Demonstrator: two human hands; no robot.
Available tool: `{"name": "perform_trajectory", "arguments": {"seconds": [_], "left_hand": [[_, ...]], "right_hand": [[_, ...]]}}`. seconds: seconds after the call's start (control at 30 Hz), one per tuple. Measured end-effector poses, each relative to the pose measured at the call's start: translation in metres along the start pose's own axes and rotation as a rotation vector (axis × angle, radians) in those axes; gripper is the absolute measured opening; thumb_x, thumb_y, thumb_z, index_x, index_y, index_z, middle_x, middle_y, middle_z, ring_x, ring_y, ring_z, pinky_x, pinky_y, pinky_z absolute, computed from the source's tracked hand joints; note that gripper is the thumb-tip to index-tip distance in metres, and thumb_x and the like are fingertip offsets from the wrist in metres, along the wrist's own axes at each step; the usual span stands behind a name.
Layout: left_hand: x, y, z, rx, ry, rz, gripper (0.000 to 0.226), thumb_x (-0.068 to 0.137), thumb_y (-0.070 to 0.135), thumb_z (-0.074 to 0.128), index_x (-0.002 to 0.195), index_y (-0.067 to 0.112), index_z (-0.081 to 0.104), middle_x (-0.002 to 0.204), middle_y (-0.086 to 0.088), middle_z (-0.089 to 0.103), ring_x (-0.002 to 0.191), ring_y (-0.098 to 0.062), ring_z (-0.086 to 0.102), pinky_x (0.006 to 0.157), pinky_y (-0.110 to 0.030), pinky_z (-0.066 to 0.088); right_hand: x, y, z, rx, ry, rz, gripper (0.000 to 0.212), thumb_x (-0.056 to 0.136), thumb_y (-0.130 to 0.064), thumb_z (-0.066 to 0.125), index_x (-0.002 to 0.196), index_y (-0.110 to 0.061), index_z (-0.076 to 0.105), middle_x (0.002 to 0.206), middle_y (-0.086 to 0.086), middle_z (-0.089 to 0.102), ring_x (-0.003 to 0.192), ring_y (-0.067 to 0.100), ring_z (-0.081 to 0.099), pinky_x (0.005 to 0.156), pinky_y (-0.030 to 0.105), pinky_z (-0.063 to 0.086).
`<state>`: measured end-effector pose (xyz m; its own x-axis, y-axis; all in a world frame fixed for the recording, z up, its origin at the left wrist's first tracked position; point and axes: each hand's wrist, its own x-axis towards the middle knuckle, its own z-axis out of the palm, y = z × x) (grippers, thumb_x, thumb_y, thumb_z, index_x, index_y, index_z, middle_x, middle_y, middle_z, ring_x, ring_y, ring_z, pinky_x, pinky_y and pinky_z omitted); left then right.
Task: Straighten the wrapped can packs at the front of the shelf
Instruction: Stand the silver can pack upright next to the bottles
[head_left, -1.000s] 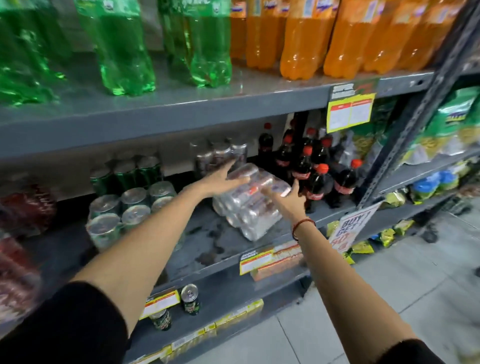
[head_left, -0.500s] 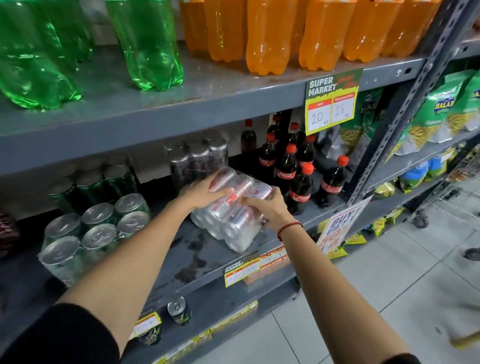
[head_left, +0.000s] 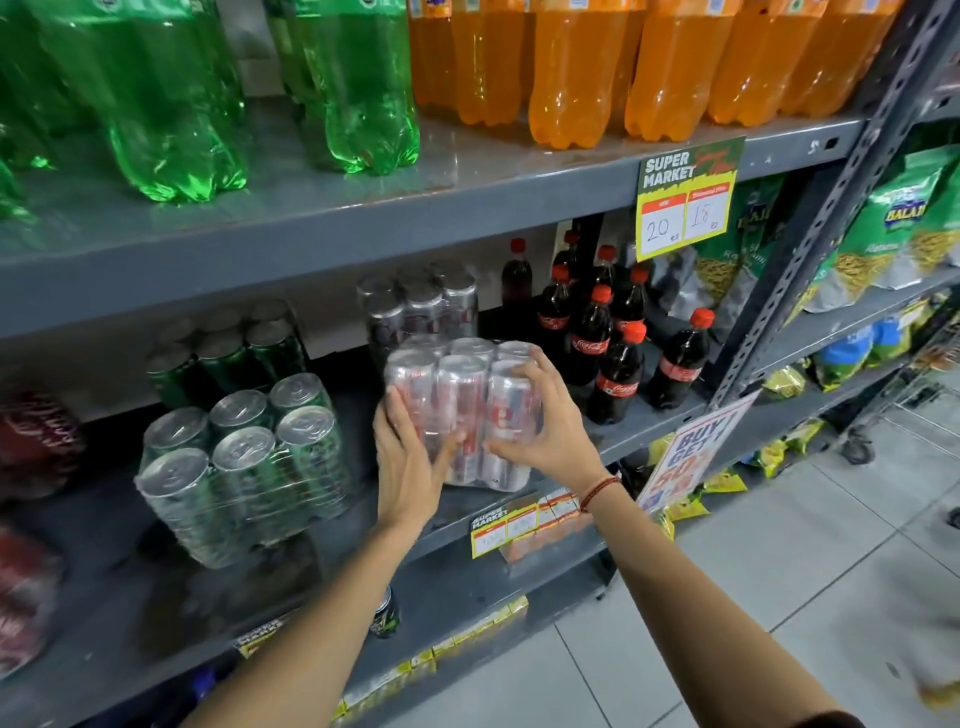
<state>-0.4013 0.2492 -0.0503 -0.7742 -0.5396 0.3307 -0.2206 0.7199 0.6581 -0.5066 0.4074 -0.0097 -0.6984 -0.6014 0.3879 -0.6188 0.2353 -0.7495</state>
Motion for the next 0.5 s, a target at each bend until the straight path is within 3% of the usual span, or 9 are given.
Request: {"name": "perform_trajectory", "arguments": {"seconds": [0.1,0.17,0.3,0.4,0.47,0.5], "left_hand": [[-0.012,-0.001,0.005,-0.035,-0.041,-0.070,0.103,0.079,0.075,0.027,0.135,0.012,-0.032,0.152,-0.031,0.006,0.136,-0.046,0.029,0.109,-0.050,0.035],[-0.013,0.001,0.001,-0.046,-0.060,-0.076,0.103,0.080,0.068,0.034,0.134,0.013,-0.035,0.154,-0.029,-0.001,0.139,-0.043,0.024,0.112,-0.046,0.031],[-0.021,0.025,-0.014,-0.251,0.049,-0.137,0.096,0.082,0.059,0.046,0.147,0.021,-0.014,0.158,-0.011,-0.009,0.142,-0.032,0.022,0.111,-0.036,0.025],[-0.021,0.054,-0.024,-0.447,0.134,-0.331,0.080,0.087,0.055,0.047,0.148,0.037,-0.002,0.158,-0.002,-0.017,0.144,-0.025,0.018,0.104,-0.030,0.023],[-0.007,0.066,-0.021,-0.478,0.066,-0.443,0.081,0.083,0.063,0.045,0.146,0.043,-0.001,0.157,-0.005,-0.023,0.146,-0.029,0.013,0.111,-0.041,0.023],[0.003,0.069,-0.018,-0.480,0.033,-0.486,0.085,0.079,0.069,0.047,0.146,0.045,-0.001,0.156,-0.007,-0.025,0.146,-0.033,0.008,0.112,-0.048,0.022]], "right_hand": [[-0.010,0.004,0.012,-0.091,0.019,-0.073,0.076,0.070,-0.032,0.082,0.131,-0.028,0.036,0.156,-0.004,0.006,0.145,0.023,0.020,0.101,0.036,0.039],[-0.010,0.004,0.015,-0.116,0.030,-0.065,0.077,0.070,-0.032,0.082,0.129,-0.030,0.033,0.158,0.000,0.006,0.145,0.020,0.020,0.100,0.033,0.041],[-0.006,-0.003,0.003,0.030,0.124,0.024,0.064,0.077,-0.041,0.074,0.131,-0.028,0.042,0.155,0.000,0.019,0.132,-0.019,0.016,0.098,-0.001,0.020],[0.017,-0.008,-0.010,0.209,0.176,0.177,0.049,0.091,-0.040,0.057,0.136,-0.028,0.043,0.153,0.001,0.028,0.137,0.000,0.025,0.106,0.014,0.022],[0.037,-0.007,-0.015,0.285,0.039,0.245,0.042,0.095,-0.036,0.051,0.135,-0.024,0.047,0.145,0.003,0.041,0.134,0.013,0.036,0.110,0.025,0.030],[0.044,-0.005,-0.016,0.316,-0.054,0.261,0.039,0.095,-0.035,0.051,0.132,-0.023,0.050,0.139,0.003,0.048,0.129,0.015,0.043,0.107,0.025,0.036]]}}
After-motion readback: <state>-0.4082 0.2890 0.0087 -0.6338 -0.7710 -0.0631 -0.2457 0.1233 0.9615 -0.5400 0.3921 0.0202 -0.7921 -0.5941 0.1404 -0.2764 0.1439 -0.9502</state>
